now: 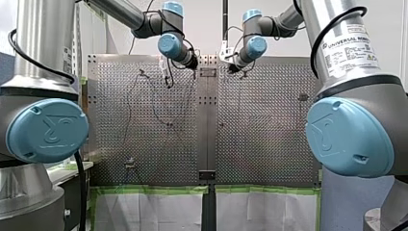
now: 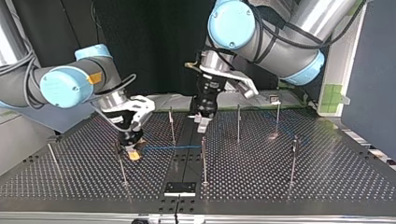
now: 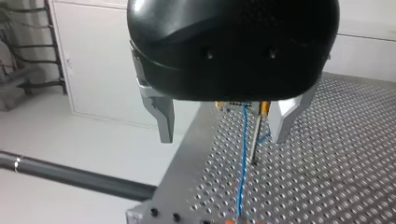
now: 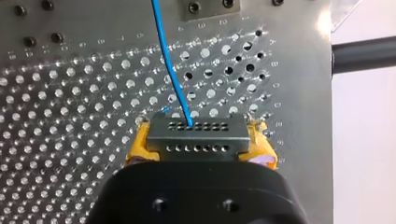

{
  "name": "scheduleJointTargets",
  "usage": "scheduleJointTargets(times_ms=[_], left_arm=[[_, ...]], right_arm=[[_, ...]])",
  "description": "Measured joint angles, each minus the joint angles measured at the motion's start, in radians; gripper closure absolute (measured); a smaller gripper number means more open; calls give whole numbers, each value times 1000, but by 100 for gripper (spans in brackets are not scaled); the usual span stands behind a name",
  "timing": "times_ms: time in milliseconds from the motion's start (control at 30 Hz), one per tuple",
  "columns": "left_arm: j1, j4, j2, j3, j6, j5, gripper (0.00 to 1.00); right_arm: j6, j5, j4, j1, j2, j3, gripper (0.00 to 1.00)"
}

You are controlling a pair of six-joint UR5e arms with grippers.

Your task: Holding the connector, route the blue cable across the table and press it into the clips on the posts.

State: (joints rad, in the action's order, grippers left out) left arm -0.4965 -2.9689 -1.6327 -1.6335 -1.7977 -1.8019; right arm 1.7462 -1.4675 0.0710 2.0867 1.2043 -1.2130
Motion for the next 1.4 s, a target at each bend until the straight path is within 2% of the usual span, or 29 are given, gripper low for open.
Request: scheduleJointTargets(times_ms=[200, 467, 767, 1000, 1400], left_arm=[[-60, 2, -46, 44, 2, -24, 0], [-84, -21, -129, 127, 7, -33, 0], [-81, -35, -213, 211, 10, -66, 0], [-71, -30, -237, 265, 11, -99, 0], [-54, -40, -258, 292, 10, -86, 0]], right_arm=[[0, -1, 2, -1, 3, -7, 100], [-1, -1, 5, -3, 10, -11, 100], [-2, -1, 5, -9, 19, -12, 100], [-3, -1, 6, -11, 20, -16, 100], [-3, -1, 5, -13, 21, -17, 100]])
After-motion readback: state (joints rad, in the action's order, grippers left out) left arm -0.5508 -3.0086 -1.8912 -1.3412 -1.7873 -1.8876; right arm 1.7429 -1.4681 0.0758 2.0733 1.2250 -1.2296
